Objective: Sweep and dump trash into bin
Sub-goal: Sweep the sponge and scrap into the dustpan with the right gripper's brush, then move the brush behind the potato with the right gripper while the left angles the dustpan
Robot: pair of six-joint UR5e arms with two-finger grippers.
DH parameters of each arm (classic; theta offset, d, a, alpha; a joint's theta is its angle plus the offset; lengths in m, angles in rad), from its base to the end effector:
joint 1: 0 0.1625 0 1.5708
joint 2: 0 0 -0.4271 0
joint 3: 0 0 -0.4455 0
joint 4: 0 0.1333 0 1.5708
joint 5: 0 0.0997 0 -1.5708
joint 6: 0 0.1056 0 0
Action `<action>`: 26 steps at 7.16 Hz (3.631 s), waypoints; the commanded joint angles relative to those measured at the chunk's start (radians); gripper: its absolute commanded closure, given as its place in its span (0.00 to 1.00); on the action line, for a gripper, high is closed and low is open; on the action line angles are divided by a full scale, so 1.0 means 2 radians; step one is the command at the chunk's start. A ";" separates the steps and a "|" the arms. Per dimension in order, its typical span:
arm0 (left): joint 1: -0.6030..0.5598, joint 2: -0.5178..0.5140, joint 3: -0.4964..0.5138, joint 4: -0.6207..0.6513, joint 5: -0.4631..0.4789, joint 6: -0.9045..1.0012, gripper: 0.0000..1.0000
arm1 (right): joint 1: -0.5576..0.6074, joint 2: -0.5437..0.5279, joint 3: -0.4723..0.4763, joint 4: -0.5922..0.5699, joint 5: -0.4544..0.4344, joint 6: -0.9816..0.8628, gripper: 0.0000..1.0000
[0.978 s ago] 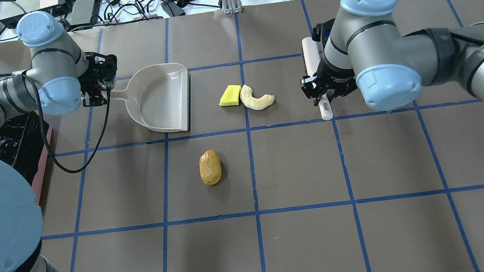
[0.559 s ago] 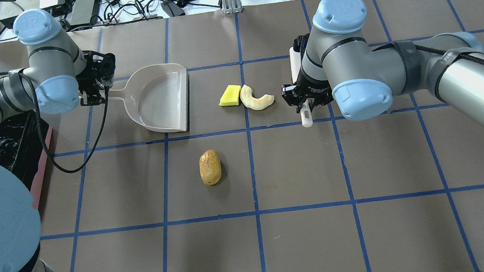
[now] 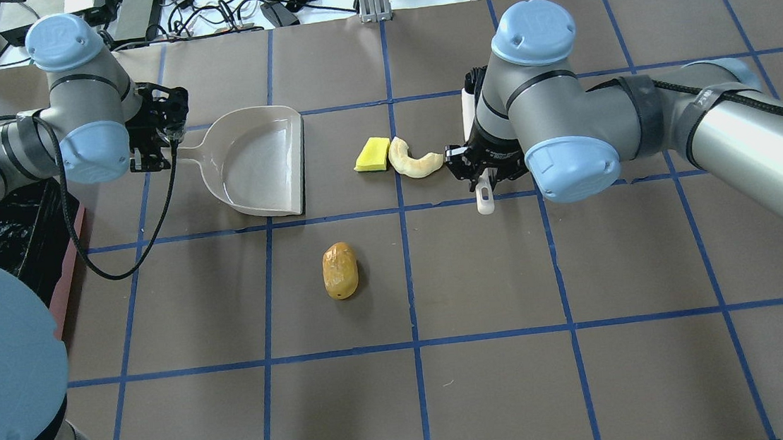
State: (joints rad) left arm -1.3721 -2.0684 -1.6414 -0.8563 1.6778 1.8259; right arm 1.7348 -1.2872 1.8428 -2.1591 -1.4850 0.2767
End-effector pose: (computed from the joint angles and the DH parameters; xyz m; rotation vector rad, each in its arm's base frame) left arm 0.0172 -0.7037 0.2087 2.1439 2.0423 0.0195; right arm 0.2386 -0.5698 0.2357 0.1697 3.0460 -0.0201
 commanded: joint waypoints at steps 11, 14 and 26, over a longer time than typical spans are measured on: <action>-0.004 0.000 0.000 0.005 0.008 -0.012 1.00 | 0.105 0.081 -0.051 -0.086 0.055 0.143 1.00; -0.004 0.000 -0.001 0.005 0.008 -0.011 1.00 | 0.132 0.124 -0.100 -0.086 0.061 0.177 1.00; -0.004 0.002 -0.001 0.004 0.008 -0.008 1.00 | 0.214 0.191 -0.224 -0.087 0.088 0.311 1.00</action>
State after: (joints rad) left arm -1.3806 -2.0648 -1.6428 -0.8482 1.6942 1.8101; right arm 2.1309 -0.9069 1.4046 -2.3332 -1.3073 0.8503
